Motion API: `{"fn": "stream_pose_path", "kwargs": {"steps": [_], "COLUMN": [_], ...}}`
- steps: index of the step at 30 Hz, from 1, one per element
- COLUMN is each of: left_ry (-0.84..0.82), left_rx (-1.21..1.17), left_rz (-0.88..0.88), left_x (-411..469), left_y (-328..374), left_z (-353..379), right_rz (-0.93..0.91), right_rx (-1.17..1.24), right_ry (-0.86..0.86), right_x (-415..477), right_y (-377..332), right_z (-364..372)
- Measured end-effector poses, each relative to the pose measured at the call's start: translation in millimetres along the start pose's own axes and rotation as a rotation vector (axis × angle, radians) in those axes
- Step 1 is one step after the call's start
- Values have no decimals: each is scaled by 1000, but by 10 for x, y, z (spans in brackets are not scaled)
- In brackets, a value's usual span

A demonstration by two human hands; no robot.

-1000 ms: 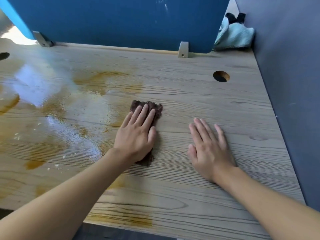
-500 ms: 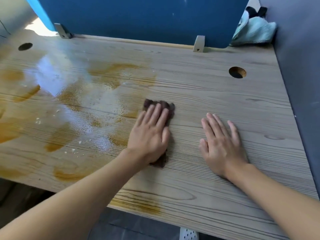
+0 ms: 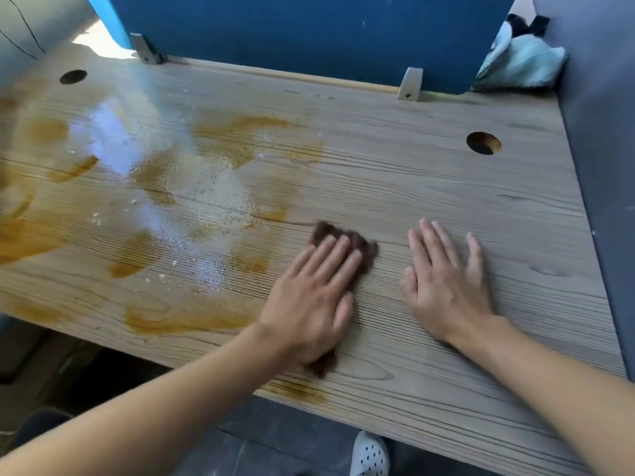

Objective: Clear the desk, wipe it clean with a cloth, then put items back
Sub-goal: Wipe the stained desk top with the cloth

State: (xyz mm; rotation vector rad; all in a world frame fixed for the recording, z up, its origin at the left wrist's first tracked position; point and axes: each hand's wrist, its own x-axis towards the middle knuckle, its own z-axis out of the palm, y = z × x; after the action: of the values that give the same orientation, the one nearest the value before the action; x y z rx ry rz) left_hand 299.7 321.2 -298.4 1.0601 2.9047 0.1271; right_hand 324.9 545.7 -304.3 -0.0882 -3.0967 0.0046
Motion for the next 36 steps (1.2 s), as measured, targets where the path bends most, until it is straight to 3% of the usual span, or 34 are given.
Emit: {"fn": "stream_pose_path", "kwargs": {"steps": [3,9,11,15,17,23,25,29,31,36], "left_ry": [-66,-5,0,-26,-68,-12,7,-39,-65,-9], "left_rx": [-59,-55,-32,-45,-37,-64,-48,-40,-41,-6], "left_rz": [176,-313,-229,147,190,-307,-238,130,177,-233], "left_x": [-192,544,383,-322,-280,245,-7,-718,-692,-136], "left_y": [-46,-534,-366,-36,-164,-364,-154,136,2,-345], "left_z": [-25,-44,-25,1,-16,-33,-5,18,15,-31], "right_rz": [-63,-76,-78,-72,-71,-68,-61,-58,-57,-63], "right_rx": [26,72,60,54,44,49,60,65,66,43], "right_ry": [18,-33,-32,-30,-41,-56,-47,-26,-25,-60], "right_x": [-202,-471,-456,-450,-453,-458,-453,-446,-447,-448], "right_y": [-178,-368,-373,-381,-389,-382,-385,-391,-398,-380], "right_z": [-66,31,30,15,6,10,6,15,18,12]}}
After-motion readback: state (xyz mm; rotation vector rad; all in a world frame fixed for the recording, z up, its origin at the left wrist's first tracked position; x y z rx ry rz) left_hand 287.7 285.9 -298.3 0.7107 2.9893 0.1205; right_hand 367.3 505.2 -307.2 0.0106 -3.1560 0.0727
